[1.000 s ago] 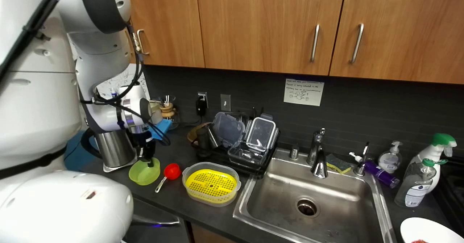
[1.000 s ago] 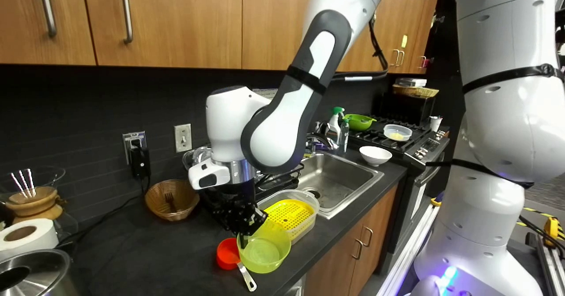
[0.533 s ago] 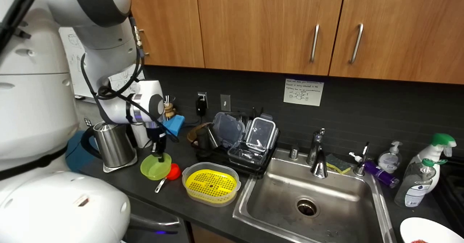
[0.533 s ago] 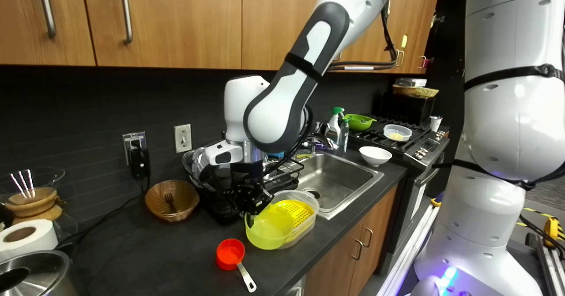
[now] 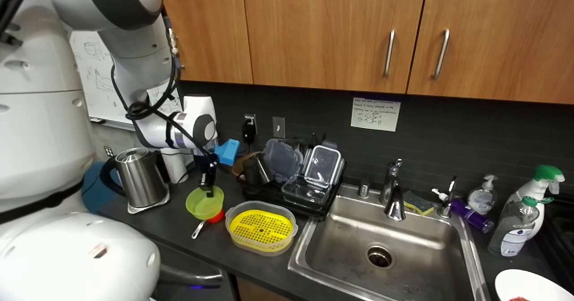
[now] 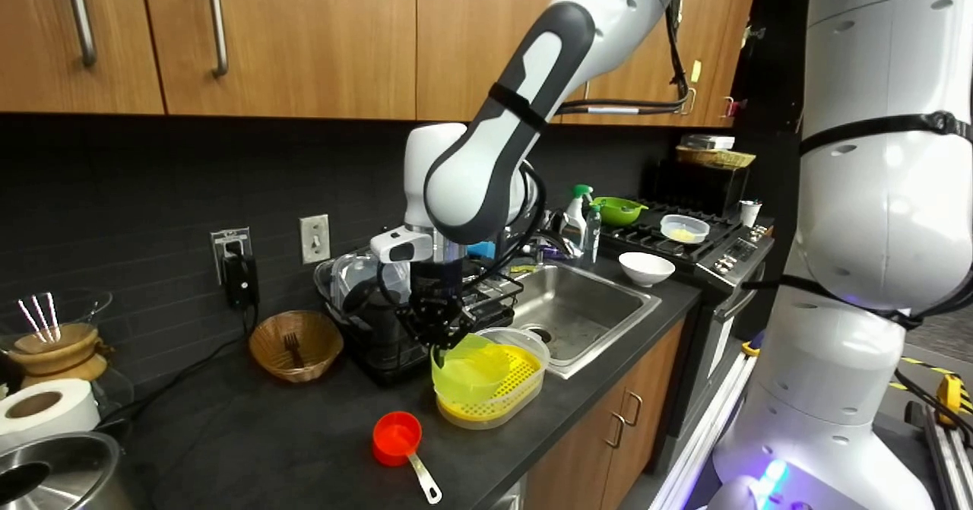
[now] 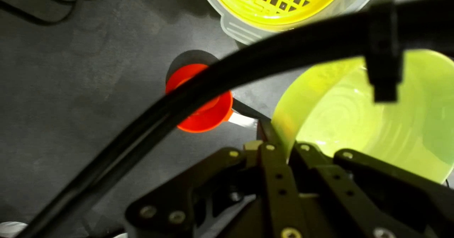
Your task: Pick up the light green bowel far left and place it in the clear bowl with yellow inside it
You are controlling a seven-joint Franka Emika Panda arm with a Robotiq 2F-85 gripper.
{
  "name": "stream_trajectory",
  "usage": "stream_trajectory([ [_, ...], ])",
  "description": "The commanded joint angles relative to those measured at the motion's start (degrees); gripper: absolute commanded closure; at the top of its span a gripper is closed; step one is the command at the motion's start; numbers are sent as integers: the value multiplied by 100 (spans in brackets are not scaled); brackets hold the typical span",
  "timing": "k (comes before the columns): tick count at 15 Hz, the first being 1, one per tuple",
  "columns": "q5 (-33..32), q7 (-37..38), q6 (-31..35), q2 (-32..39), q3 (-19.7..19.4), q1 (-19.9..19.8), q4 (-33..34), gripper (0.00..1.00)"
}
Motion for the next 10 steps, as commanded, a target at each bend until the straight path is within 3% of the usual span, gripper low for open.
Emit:
stream_trajectory([
  [1,228,-437,-92,-150,-131,-70,-13,99],
  [10,546,-1164,-38,-100,-375,-242,-7,99],
])
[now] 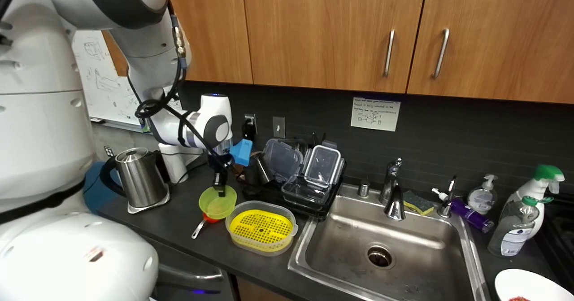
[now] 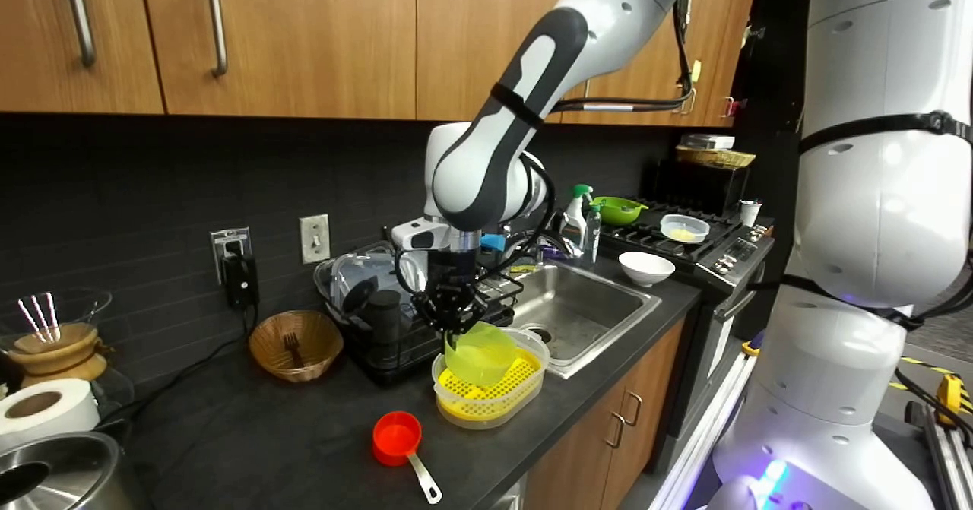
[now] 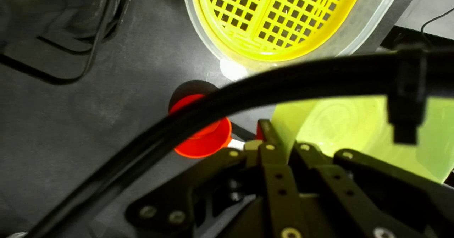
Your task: Pick up the light green bowel far left and place it in the clear bowl with yellow inside it
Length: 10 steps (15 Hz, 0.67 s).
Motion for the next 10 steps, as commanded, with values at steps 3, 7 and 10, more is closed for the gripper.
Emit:
stream_trajectory([
  [3,250,-536,105,-54,-91,-98,-25,99],
  [7,624,-1126,207,220,-108,-266,198,99],
  [10,1044,-1665,245,367,-70,-465,327,99],
])
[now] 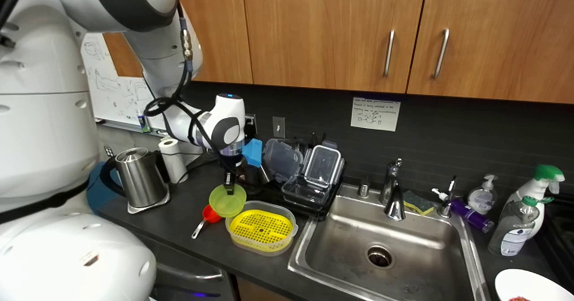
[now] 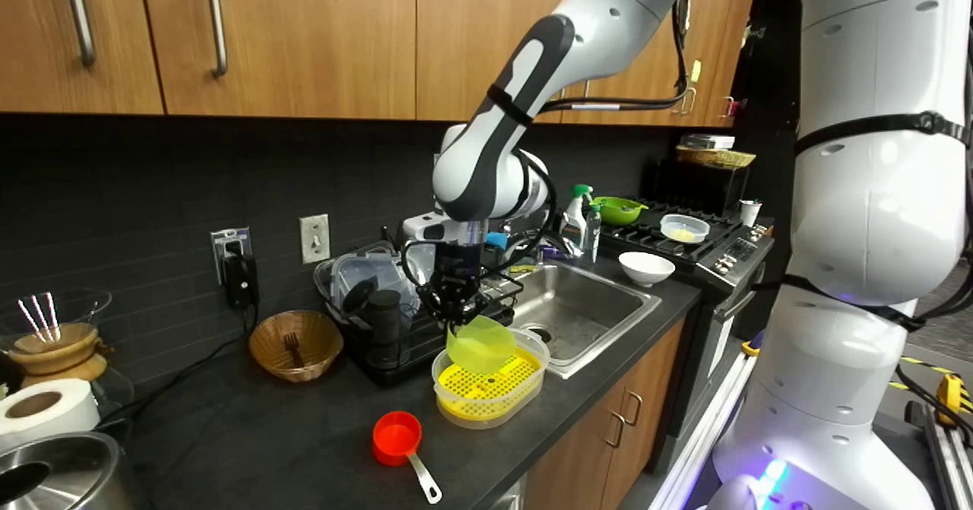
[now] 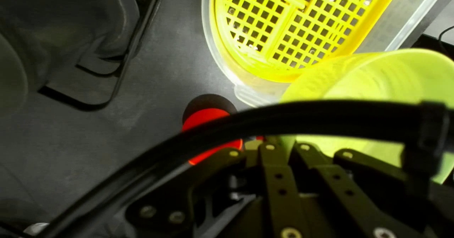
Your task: Pick up the light green bowel far left and place it in the clear bowl with yellow inside it
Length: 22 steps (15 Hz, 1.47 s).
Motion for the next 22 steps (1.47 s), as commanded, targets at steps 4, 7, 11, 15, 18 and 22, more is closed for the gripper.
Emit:
stream_trajectory([
  [4,753,-1033,101,380,65,-369,309,99],
  [7,899,-1201,79,450,73,-433,341,99],
  [11,949,-1157,263,465,97,-406,167,99],
  [15,1260,-1437,334,606,226,-592,181,99],
  [18,1518,-1775,384,723,302,-742,207,99],
  [22,1716,-2130,460,849,360,-904,225,99],
])
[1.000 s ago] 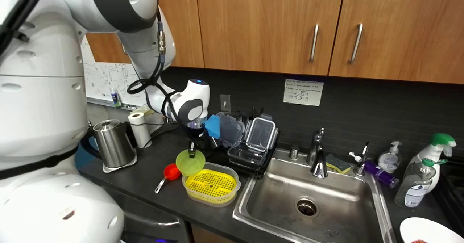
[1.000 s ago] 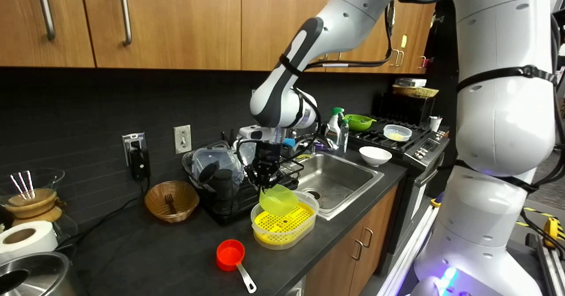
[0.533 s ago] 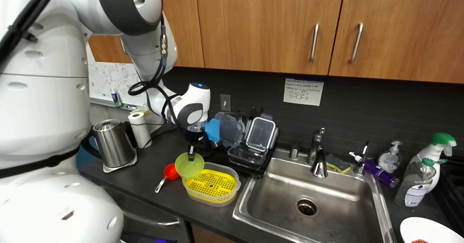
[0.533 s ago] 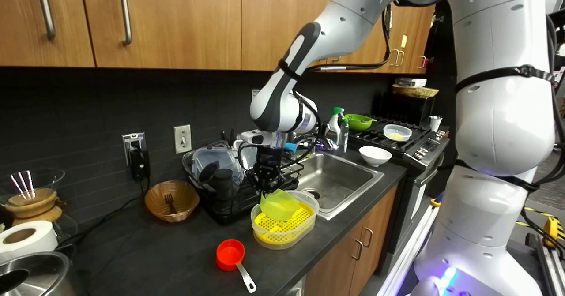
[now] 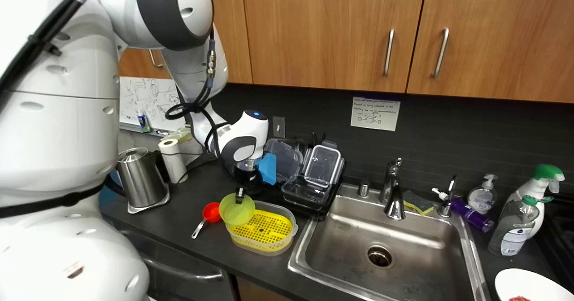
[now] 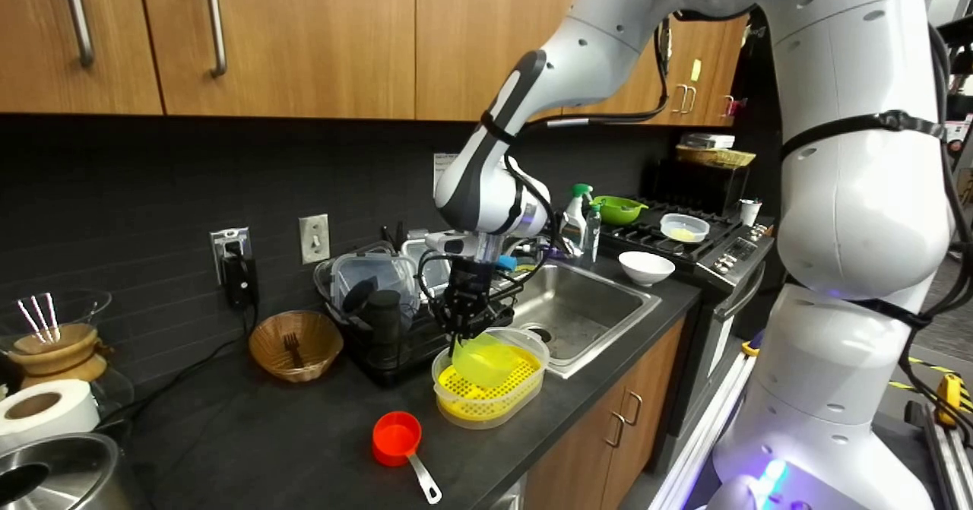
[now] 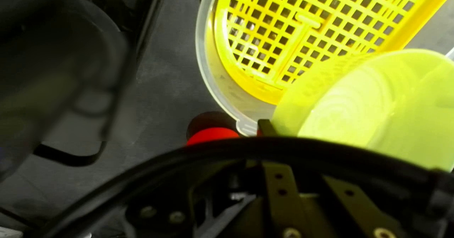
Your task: Pick up the light green bowel far left and place it in the clear bowl with yellow inside it
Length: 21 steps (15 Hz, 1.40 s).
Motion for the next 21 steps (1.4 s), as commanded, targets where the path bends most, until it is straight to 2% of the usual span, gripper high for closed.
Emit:
stream_trajectory([
  [1,232,-374,208,104,140,-187,6,99],
  [7,211,-411,547,275,230,-224,110,99],
  [13,434,-489,719,403,566,-520,239,99],
  [16,574,-551,734,425,717,-704,233,99],
  [21,880,-331,478,385,705,-790,98,99],
])
